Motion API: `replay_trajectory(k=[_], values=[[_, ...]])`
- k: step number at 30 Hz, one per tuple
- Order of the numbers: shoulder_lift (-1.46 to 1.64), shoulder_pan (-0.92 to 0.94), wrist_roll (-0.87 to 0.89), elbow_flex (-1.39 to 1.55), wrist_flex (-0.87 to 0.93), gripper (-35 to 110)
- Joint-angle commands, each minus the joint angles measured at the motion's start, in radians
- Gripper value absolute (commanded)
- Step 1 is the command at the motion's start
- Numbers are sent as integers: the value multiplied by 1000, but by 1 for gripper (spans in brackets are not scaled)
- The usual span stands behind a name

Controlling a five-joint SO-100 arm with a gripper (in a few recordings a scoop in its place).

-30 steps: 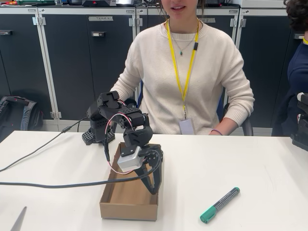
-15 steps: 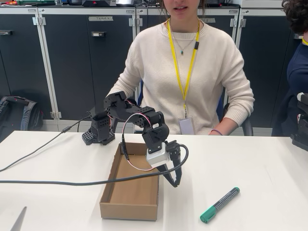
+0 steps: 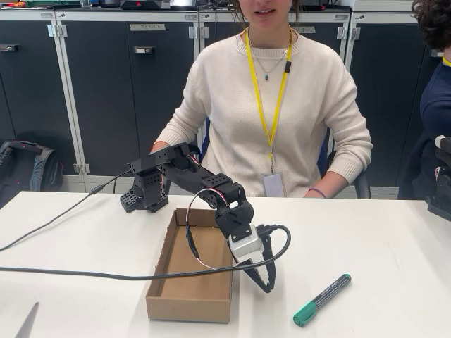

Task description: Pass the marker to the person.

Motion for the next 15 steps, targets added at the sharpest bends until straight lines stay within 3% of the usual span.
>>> replay_trajectory(k=[1,11,15], values=[[25,-15,-23,-57,-89,-5],[-5,-2,-84,-23,-267,-5],[-2,8,-75,-3,-258,-5]])
